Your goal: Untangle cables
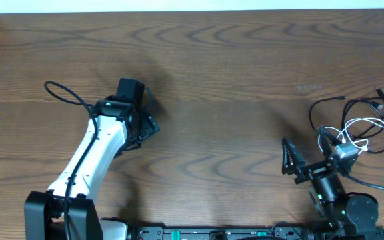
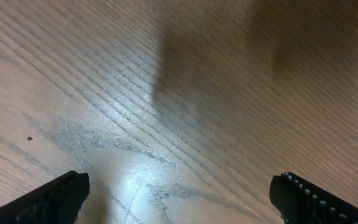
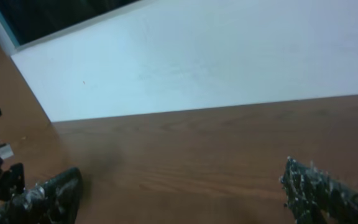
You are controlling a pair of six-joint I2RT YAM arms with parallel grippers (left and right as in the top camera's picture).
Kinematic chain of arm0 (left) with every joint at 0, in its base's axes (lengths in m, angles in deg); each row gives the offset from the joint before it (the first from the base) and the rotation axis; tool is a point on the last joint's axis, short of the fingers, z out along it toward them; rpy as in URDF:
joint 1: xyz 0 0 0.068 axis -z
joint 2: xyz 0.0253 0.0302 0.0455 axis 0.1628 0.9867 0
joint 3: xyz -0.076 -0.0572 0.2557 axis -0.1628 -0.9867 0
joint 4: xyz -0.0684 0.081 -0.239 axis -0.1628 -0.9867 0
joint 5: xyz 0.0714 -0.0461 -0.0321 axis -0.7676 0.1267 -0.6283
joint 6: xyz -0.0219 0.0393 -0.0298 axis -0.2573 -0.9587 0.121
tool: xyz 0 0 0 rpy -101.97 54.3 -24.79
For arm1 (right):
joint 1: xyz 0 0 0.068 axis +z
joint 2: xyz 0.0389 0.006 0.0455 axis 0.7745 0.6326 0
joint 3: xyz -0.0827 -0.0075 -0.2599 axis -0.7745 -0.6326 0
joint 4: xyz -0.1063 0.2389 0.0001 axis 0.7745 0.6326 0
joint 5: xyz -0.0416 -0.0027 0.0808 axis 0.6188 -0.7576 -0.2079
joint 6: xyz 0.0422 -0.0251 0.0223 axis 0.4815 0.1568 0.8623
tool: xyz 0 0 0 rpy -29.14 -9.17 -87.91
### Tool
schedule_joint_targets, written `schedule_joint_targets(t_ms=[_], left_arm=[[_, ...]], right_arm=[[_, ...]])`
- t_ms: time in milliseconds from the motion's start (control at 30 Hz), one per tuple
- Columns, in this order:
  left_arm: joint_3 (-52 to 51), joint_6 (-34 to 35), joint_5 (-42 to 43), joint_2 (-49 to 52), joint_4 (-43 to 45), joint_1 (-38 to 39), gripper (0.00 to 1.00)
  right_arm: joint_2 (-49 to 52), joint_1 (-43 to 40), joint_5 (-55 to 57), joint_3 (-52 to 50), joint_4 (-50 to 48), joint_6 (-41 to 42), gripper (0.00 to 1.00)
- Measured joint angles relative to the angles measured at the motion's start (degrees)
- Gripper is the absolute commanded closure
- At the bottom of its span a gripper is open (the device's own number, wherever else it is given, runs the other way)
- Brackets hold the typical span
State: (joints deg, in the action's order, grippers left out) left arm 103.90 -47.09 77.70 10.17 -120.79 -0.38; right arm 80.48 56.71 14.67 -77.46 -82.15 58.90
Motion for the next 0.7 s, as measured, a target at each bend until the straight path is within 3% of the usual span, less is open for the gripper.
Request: schedule_joint_targets(t_ms=[200,700], left_arm=[[0.0,0.0,0.0,0.0,0.0,0.0,0.02],[0.0,0.0,0.0,0.0,0.0,0.0,0.02]], right_arm=[[0.0,0.0,0.0,-7.0,-5.7,0.0,0.01],[0.0,0.0,0.0,-8.5,-3.2,0.0,0.01]])
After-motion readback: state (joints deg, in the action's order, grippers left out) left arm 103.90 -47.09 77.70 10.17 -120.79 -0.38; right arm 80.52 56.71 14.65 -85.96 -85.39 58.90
